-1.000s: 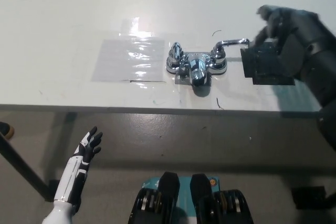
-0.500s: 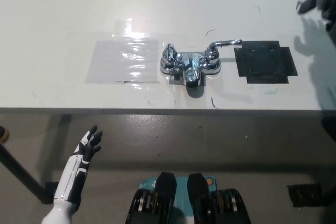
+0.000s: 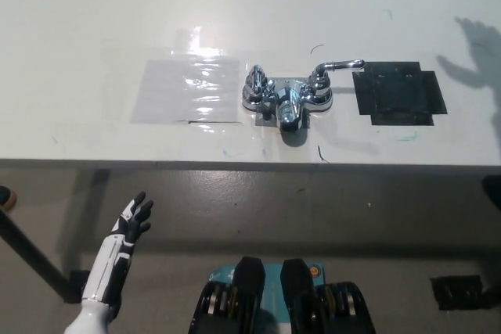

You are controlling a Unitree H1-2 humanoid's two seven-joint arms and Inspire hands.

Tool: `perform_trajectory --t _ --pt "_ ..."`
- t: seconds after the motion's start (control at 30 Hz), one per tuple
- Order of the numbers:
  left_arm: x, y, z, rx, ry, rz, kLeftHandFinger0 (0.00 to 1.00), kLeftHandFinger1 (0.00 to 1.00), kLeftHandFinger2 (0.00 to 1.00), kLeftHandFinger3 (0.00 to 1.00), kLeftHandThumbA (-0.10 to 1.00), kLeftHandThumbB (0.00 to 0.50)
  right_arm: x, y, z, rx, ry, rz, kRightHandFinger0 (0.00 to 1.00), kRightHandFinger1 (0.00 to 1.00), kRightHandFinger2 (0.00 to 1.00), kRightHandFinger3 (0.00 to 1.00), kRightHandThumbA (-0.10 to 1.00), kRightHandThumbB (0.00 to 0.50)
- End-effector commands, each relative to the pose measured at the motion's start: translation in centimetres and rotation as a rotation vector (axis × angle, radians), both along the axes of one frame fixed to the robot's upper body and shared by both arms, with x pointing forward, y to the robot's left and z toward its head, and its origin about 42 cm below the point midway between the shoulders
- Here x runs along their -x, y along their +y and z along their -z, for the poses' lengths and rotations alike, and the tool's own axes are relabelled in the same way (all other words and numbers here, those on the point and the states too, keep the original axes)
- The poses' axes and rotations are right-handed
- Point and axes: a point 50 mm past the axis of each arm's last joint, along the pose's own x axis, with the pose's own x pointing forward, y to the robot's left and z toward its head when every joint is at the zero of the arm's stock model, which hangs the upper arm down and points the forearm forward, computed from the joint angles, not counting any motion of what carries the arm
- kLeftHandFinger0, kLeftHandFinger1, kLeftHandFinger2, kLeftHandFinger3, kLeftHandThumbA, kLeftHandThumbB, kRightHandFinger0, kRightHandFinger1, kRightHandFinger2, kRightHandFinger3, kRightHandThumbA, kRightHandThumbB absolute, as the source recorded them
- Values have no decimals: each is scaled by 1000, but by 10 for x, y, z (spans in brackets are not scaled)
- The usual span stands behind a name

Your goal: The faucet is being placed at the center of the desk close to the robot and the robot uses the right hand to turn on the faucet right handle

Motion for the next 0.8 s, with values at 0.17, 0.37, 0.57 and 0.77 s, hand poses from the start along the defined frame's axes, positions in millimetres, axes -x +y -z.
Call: perform_trajectory --t 0.17,0.37,0.57,0.77 --pt "-26 4 -34 -3 -132 0 1000 1000 1000 1000 1000 121 266 -14 -128 -500 -1158 -465 1000 1000 1000 1000 675 168" --pt "-32 6 -38 4 -147 -6 1000 1000 1000 1000 1000 98 324 12 -89 -575 -1260 -735 1000 1000 1000 1000 588 97" --pt "-26 6 -35 16 -134 -4 1000 1000 1000 1000 1000 85 335 26 -54 -659 -1164 -845 1000 1000 1000 1000 572 117" --pt "-27 5 -35 -10 -138 -1 1000 1000 1000 1000 1000 83 342 28 -27 -721 -1135 -881 1000 1000 1000 1000 594 131"
